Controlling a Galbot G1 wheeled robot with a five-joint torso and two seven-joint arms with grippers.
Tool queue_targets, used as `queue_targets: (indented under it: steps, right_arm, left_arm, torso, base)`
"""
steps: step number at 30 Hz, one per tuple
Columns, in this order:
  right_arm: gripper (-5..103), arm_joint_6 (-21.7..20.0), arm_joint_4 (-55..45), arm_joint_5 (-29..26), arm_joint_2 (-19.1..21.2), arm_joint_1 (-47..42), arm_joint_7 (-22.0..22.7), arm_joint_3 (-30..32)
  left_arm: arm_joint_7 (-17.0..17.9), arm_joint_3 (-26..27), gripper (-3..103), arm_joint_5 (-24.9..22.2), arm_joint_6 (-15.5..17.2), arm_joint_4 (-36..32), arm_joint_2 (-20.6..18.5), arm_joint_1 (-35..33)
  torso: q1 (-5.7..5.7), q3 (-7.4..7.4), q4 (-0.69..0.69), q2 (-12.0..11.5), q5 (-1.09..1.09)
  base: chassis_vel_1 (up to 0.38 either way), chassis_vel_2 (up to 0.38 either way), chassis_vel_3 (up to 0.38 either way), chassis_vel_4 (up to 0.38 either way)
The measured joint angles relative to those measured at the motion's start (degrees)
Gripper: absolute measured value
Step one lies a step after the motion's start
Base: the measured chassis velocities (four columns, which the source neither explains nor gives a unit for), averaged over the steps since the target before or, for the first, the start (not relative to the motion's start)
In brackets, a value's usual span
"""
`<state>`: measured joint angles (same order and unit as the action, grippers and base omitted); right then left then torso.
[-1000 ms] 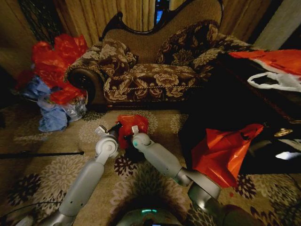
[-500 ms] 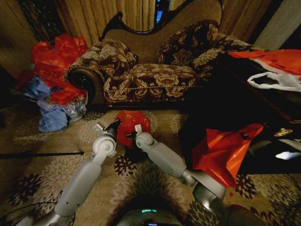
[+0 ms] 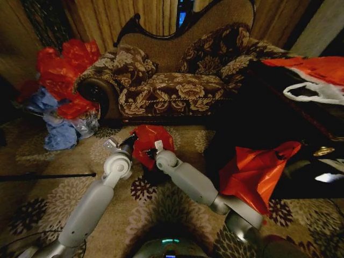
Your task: Place a garbage bag over the trash bin.
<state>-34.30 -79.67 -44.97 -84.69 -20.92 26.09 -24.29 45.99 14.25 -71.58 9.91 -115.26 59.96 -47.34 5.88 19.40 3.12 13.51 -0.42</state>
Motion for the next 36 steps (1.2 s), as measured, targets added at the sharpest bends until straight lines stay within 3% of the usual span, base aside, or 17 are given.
queue_targets:
  steps: [11,28,32,36]
  right_arm:
    - [100,1.74,-7.74,1.98,5.36,-4.72,1.84,-1.75]
    - [100,2.59,-18.47,1.84,13.3,-7.56,2.76,3.64]
    - [100,2.85,-17.86,2.4,14.1,-8.08,2.03,5.25]
    - [100,3.29,-14.59,2.2,12.48,-6.87,1.18,6.76]
  left_arm:
    - [0.07,0.15,0,-0.64,-0.13,-0.31,-0.55,2.39]
    - [-0.28,-1.15,0,-1.1,0.32,-0.17,-1.41,2.15]
    - [-0.49,-1.65,0,-1.1,0.44,-0.16,-1.21,2.15]
    - [-0.56,-2.1,0,-1.1,0.57,-0.16,-0.91,2.1]
  torso:
    - [0.0,0.0,0.0,0.0,0.01]
    - [0.0,0.0,0.0,0.0,0.01]
    - [0.0,0.0,0.01,0.0,0.01]
    - [0.0,0.0,0.0,0.0,0.0]
  base:
    - [0.0,0.0,0.0,0.0]
    - [0.0,0.0,0.0,0.0]
    - [0.0,0.0,0.0,0.0]
    - [0.0,0.0,0.0,0.0]
